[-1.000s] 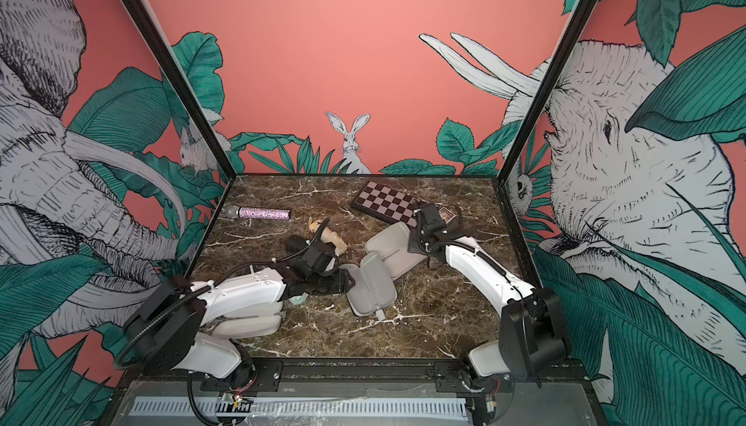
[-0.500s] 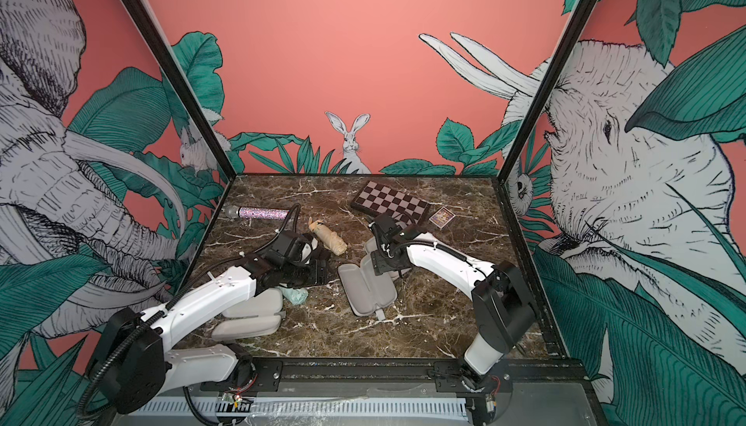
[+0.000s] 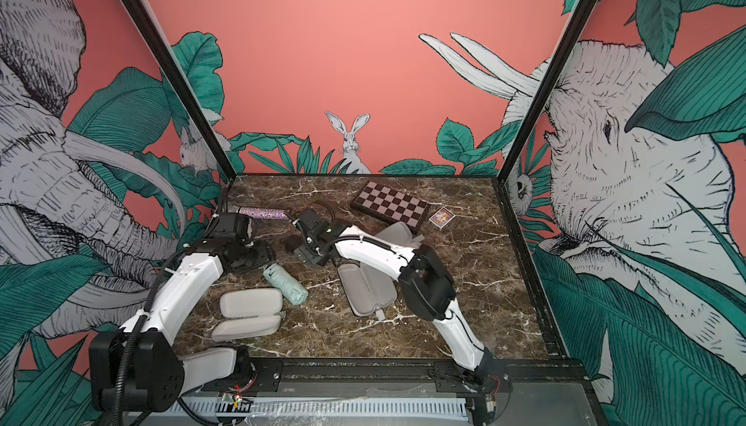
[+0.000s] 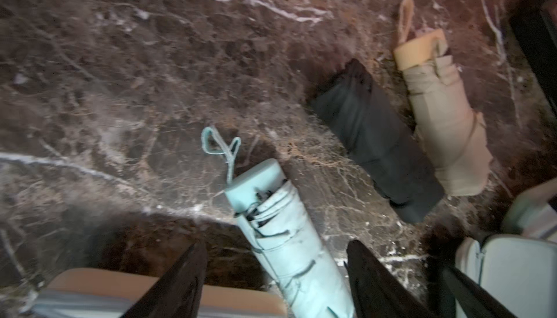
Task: Put umbrellas into zippered umbrella sleeves
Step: Pick up the umbrella from the center of the board, then place the umbrella in the umbrella sleeve.
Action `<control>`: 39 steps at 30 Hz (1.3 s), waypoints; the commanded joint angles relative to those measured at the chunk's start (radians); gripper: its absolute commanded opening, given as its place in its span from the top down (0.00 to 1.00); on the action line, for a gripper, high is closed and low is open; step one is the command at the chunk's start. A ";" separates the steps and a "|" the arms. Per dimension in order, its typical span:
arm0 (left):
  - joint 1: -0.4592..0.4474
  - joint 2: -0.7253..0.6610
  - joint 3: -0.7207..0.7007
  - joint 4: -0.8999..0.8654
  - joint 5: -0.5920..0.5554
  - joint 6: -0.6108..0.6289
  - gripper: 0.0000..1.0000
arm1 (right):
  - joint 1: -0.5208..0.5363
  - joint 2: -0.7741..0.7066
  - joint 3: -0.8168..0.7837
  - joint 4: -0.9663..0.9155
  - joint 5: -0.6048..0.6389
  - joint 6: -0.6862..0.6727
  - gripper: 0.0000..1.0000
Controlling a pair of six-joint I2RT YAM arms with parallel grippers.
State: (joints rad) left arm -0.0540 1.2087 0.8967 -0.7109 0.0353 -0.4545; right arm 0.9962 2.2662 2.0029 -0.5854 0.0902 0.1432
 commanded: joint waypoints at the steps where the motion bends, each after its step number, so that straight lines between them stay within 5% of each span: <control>1: 0.005 -0.057 -0.010 -0.054 0.003 0.028 0.25 | 0.000 0.106 0.131 0.009 0.017 -0.073 0.08; 7: 0.005 -0.083 -0.051 -0.039 0.052 0.006 0.26 | 0.003 0.325 0.401 -0.138 0.030 -0.093 0.10; 11: 0.005 -0.106 -0.067 -0.025 0.074 -0.007 0.26 | 0.010 0.363 0.421 -0.157 0.056 -0.100 0.14; 15: 0.005 -0.112 -0.075 -0.017 0.096 -0.017 0.26 | 0.010 0.376 0.426 -0.170 0.050 -0.084 0.25; 20: 0.005 -0.115 -0.047 -0.036 0.091 -0.012 0.27 | 0.014 0.316 0.386 -0.161 0.073 -0.052 0.54; 29: 0.000 -0.155 0.002 -0.080 0.122 0.001 0.30 | 0.019 -0.169 -0.046 0.103 0.066 0.122 0.75; 35: -0.306 -0.197 -0.090 0.132 0.101 -0.113 0.24 | 0.015 -0.572 -0.606 0.317 0.240 0.358 0.82; 39: -0.373 -0.131 -0.196 0.337 0.185 -0.243 0.24 | 0.016 -0.710 -0.850 0.384 0.275 0.533 0.86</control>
State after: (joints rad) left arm -0.4152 1.0393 0.7628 -0.5201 0.1822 -0.5835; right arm 1.0077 1.5650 1.2755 -0.3000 0.2901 0.4988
